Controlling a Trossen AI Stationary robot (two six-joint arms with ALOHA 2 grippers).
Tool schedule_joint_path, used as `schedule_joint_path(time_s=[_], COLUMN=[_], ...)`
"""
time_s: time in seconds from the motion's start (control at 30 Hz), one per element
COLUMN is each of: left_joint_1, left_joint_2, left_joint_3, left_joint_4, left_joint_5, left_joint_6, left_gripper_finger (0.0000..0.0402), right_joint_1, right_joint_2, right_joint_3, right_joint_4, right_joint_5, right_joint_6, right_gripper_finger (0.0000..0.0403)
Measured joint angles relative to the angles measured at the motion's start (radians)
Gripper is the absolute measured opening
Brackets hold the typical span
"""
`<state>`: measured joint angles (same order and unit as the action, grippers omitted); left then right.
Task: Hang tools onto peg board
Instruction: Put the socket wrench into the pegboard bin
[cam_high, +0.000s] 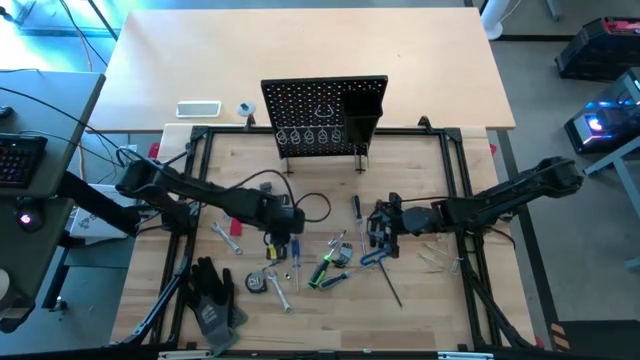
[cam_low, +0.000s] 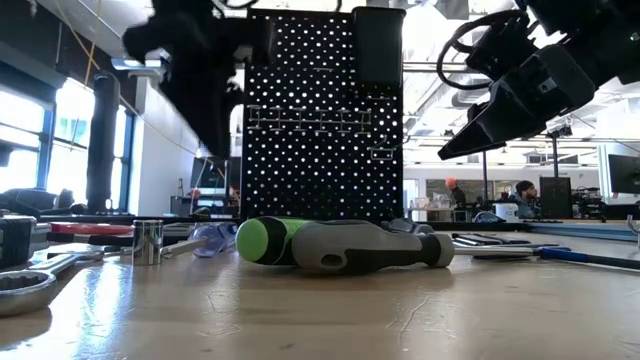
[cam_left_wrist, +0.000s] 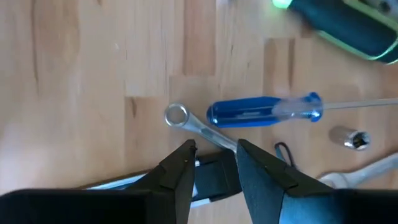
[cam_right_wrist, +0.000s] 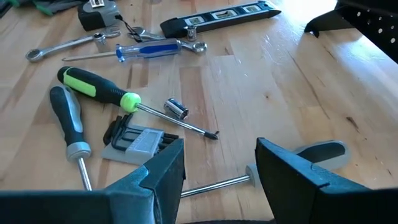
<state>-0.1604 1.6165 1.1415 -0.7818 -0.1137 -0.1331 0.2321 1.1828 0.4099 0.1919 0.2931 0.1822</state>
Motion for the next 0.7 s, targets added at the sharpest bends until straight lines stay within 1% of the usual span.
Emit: schedule_joint_path(time_s=[0.1,0.4,0.5,0.6,0.7], left_joint_1=[0.0,0.021,0.036,0.057,0.083], left_joint_2=[0.0,0.0,0.0,-0.001,0.0], left_joint_3=[-0.05,-0.171,-0.202,-0.227,-0.246], left_joint_4=[0.048,0.168,0.238,0.261,0.269], left_joint_5=[0.0,-0.014,-0.024,-0.017,0.019], left_joint_6=[-0.018,-0.049,-0.049,-0.048,-0.044], left_gripper_finger=[0.0119,0.0173,0.018,0.0182,0.018], right_joint_1=[0.0,0.0,0.0,0.0,0.0], right_joint_2=[0.0,0.0,0.0,0.0,0.0], right_joint_3=[0.0,0.0,0.0,0.0,0.0], right_joint_4=[0.0,-0.007,-0.007,-0.007,-0.007], right_joint_5=[0.003,0.003,0.003,0.003,0.003], right_joint_6=[0.0,0.0,0.0,0.002,0.003], right_gripper_finger=[0.019,0.019,0.019,0.019,0.019])
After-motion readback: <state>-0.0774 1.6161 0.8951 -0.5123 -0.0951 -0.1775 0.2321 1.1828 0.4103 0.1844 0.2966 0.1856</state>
